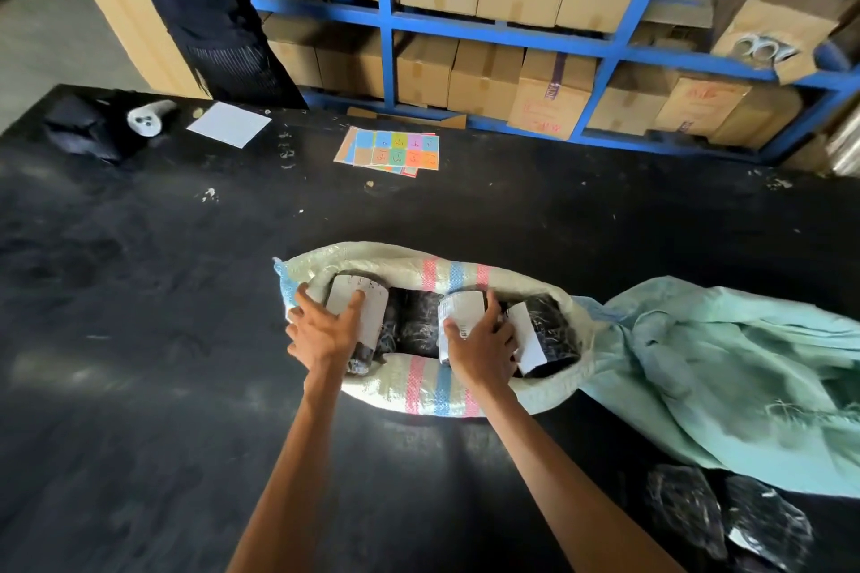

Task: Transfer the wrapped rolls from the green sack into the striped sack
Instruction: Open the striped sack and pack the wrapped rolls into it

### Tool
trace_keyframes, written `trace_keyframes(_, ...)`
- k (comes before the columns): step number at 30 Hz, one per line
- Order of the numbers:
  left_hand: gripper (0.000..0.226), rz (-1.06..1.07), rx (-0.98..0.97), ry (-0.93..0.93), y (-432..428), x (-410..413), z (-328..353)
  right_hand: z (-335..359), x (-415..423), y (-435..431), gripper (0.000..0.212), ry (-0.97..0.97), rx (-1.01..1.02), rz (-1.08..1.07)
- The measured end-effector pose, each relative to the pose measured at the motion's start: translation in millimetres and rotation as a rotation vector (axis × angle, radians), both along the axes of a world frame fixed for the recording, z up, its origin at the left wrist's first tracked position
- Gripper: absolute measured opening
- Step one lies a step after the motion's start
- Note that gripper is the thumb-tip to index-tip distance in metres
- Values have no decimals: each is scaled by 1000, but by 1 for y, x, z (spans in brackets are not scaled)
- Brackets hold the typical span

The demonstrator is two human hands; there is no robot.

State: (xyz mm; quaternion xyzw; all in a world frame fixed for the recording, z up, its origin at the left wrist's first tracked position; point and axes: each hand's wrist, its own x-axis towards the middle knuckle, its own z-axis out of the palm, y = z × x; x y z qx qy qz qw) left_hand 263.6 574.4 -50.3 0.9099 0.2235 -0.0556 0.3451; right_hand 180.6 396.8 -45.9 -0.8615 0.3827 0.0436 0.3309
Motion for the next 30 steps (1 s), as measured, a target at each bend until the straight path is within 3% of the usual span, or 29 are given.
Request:
trace_keyframes(4, 109, -46, -78, 92, 20, 12, -2, -1, -1, 0, 85, -6, 6, 17)
trace_keyframes(7, 133, -42, -248, 186, 31, 20, -7, -2, -2, -3, 84, -15, 11, 34)
trace_keyframes(14, 135, 47, -330, 139, 25, 0, -2, -3, -4, -4, 85, -43, 35, 38)
trace_keyframes(21, 90, 59, -42, -15, 3, -82, 12, -10, -17, -10, 83, -82, 64, 73)
trace_keyframes(30, 49, 327, -164, -296, 6, -24, 32, -12, -18, -6, 82, -81, 40, 98)
